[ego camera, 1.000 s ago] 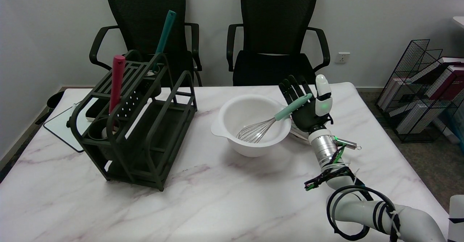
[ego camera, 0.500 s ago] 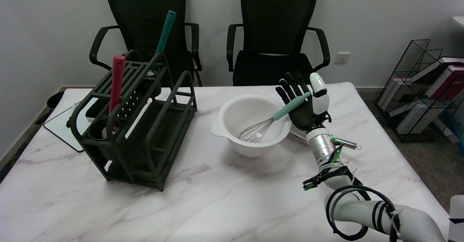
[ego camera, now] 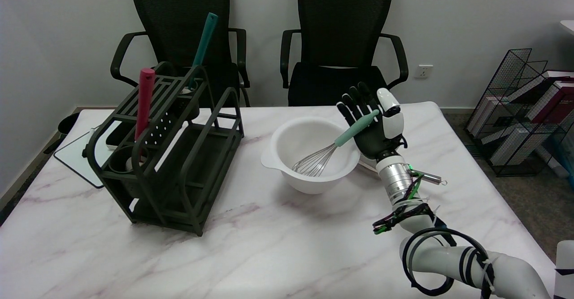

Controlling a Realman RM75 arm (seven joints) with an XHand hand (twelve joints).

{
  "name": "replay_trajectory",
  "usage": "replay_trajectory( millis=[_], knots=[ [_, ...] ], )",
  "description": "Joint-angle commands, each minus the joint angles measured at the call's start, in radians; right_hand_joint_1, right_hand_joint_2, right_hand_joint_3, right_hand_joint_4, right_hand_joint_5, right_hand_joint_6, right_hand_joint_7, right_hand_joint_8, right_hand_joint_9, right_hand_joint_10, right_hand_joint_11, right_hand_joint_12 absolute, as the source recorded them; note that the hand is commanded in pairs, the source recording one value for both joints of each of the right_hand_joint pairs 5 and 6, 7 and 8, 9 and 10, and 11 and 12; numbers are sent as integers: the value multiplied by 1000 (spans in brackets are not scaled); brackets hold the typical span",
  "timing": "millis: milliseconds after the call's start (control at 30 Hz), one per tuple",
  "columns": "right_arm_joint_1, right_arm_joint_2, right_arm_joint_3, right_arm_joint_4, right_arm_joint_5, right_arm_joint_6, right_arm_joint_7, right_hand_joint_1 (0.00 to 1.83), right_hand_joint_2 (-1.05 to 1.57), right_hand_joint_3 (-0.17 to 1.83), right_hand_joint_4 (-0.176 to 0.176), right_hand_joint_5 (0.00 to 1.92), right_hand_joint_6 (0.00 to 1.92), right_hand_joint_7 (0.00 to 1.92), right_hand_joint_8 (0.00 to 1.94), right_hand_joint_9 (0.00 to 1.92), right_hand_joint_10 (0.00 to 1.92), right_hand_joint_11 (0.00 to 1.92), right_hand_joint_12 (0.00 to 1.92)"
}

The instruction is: Pick up the whisk.

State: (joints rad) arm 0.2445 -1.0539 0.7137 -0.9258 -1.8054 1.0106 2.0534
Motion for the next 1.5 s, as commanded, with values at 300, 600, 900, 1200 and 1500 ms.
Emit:
replay_trajectory(
  millis=[300, 600, 900, 1200, 1500],
  knots=[
    [-2, 0, 5, 5, -26, -1, -4, 841, 610, 766, 0, 582, 582, 545, 545, 1134, 1134, 1500, 1500],
    [1, 0, 5, 19, -27, -1, -4, 837, 620, 774, 0, 630, 630, 615, 615, 1197, 1197, 1617, 1617],
    [1, 0, 5, 27, -27, -1, -4, 836, 644, 770, 0, 752, 752, 1064, 1064, 1310, 1310, 1744, 1744],
    [-5, 0, 11, 29, -26, 8, -4, 837, 646, 765, 0, 762, 762, 1147, 1147, 1345, 1345, 1790, 1790],
    [-5, 0, 13, 30, -20, 8, -4, 792, 649, 777, 0, 878, 878, 1122, 1122, 1351, 1351, 1809, 1809]
  ],
)
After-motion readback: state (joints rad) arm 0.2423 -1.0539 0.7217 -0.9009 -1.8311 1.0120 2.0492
